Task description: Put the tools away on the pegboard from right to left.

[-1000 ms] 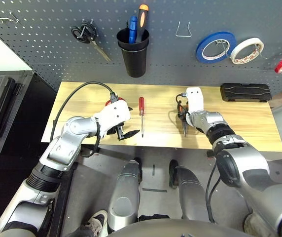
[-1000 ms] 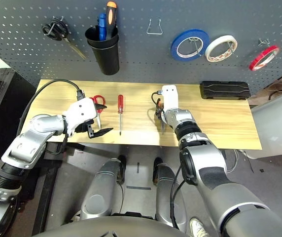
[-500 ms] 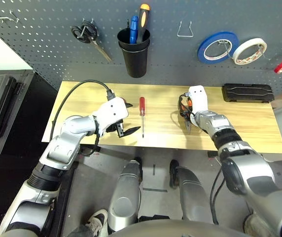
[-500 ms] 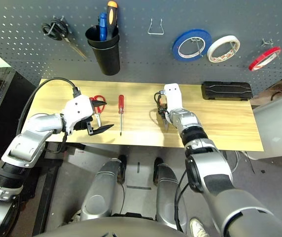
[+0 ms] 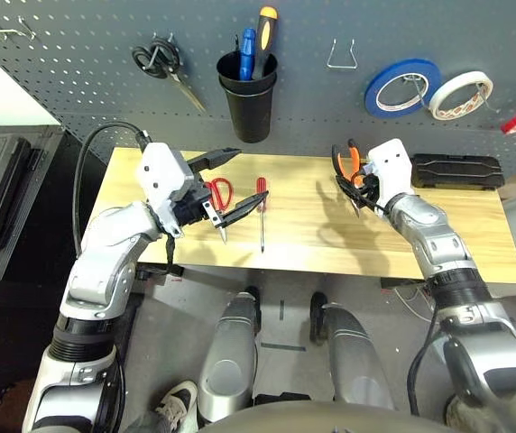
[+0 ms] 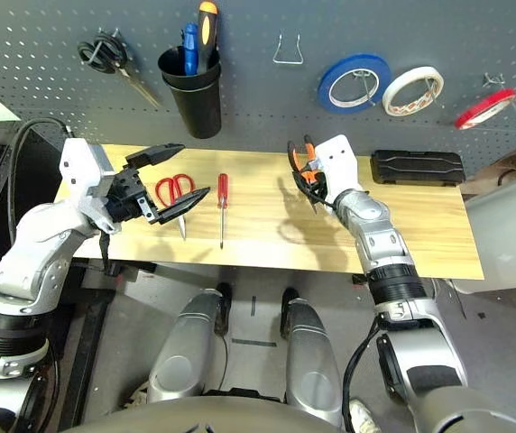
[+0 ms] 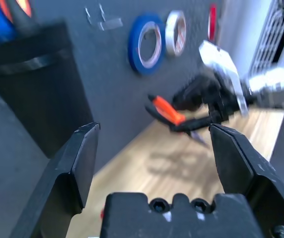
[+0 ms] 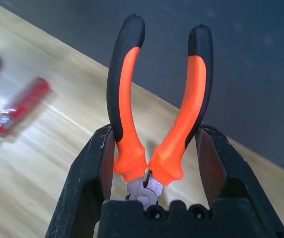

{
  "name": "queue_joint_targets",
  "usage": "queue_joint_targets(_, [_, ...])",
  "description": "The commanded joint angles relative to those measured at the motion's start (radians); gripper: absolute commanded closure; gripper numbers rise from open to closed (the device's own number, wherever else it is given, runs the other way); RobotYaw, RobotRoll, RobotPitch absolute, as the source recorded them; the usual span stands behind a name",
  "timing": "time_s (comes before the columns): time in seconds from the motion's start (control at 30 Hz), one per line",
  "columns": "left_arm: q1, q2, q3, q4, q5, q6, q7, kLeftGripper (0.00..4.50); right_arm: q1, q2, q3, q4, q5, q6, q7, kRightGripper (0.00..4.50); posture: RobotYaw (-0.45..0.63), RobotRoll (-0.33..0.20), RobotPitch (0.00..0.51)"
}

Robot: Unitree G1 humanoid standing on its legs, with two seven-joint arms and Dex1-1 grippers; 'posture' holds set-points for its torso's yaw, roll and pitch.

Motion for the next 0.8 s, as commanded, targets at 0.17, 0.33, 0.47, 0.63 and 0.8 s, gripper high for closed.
queue_joint_targets(0.17, [-0.043,-0.009,0.056,-0.105,-0.122,0.066,0.065,0.00,0.075,-0.030,-0.029,-0.089,0.033,-0.132,0.050,1.87,0.34,0.000,0.260])
queue_joint_targets(0.33, [-0.075,-0.018,0.058,-0.128,-0.158,0.082,0.099,0.00,0.088,-0.032,-0.047,-0.163,0.054,-0.169,0.052,1.87,0.33,0.000,0.256])
queue_joint_targets(0.47, [-0.091,-0.019,0.047,-0.125,-0.166,0.084,0.107,0.00,0.081,-0.027,-0.060,-0.244,0.066,-0.165,0.029,1.87,0.32,0.000,0.255])
queue_joint_targets(0.63, [-0.112,-0.024,0.036,-0.114,-0.165,0.083,0.103,0.00,0.054,-0.024,-0.072,-0.334,0.067,-0.173,-0.006,1.87,0.32,0.000,0.255])
queue_joint_targets(0.8, [-0.130,-0.026,0.031,-0.097,-0.165,0.082,0.095,0.00,0.015,-0.020,-0.095,-0.390,0.053,-0.186,-0.060,1.87,0.29,0.000,0.250])
